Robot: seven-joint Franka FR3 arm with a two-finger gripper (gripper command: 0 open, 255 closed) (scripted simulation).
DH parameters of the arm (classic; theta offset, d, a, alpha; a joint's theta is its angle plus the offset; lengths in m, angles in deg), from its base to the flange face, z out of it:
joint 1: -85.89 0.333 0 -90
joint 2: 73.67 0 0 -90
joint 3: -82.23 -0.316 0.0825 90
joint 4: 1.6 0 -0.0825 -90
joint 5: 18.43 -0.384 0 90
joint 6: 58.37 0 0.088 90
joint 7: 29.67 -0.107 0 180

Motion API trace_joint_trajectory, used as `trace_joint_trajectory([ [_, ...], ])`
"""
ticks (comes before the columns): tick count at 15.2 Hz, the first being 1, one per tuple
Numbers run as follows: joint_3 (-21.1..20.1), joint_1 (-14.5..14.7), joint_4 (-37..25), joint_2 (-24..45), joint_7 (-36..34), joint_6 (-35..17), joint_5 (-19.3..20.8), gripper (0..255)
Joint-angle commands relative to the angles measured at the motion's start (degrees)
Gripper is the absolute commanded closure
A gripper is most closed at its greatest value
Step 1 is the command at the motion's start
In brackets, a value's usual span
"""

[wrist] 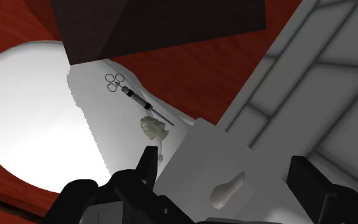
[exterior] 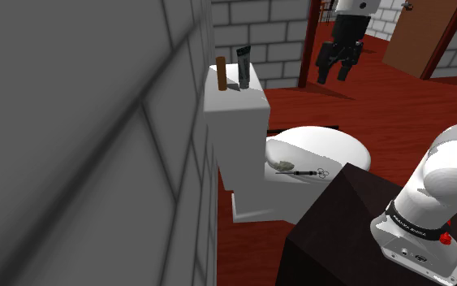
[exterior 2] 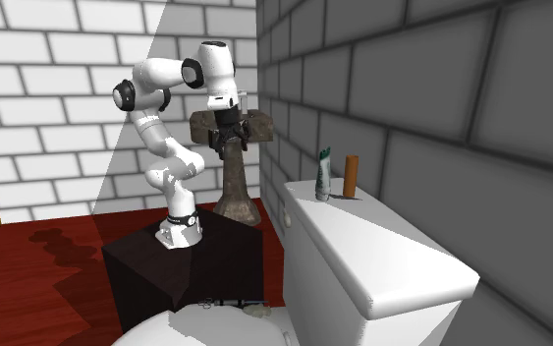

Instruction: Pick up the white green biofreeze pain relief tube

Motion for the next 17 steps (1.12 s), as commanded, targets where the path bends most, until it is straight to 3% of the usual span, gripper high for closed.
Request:
trace_joint_trajectory([
  [1, 0.0, 0.0, 0.0, 0.0, 0.0, 0.0, 0.0, 0],
  [9, -7.8, -3.4, -15.8, 16.1, -26.3, 0.8, -7.4, 0],
  [17, -11.4, -6.2, -36.4, 34.4, -51.5, 2.8, -10.0, 0],
])
